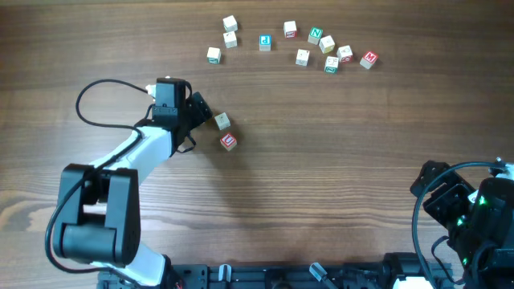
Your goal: Form a circle
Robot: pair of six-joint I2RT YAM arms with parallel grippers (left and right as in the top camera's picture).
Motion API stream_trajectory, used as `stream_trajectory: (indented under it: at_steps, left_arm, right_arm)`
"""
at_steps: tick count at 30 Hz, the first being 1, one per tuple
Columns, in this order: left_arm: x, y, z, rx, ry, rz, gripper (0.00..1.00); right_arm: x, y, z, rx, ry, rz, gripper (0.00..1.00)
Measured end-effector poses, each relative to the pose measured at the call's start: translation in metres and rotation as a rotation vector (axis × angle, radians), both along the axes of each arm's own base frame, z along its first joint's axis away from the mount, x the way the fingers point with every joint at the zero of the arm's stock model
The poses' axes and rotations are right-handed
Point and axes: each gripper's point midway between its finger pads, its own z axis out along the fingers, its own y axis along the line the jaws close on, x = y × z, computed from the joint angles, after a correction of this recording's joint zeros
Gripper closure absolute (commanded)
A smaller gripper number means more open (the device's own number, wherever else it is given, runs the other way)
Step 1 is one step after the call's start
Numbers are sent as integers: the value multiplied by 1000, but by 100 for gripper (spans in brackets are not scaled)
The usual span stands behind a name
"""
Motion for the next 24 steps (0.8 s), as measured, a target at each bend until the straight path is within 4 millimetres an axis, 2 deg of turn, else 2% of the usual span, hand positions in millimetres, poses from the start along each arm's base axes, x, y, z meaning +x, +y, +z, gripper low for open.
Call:
stream_trajectory:
  at_steps: [2,11,24]
  left_arm:
    - [-1,0,-5,0,14,3,36]
    - [-3,0,-10,2,26,3,41]
    - [-5,1,-11,-32,44,57,63]
  right_arm:
    - [0,0,0,0,0,0,0]
    - [0,0,0,0,0,0,0]
    - [0,0,0,0,0,0,0]
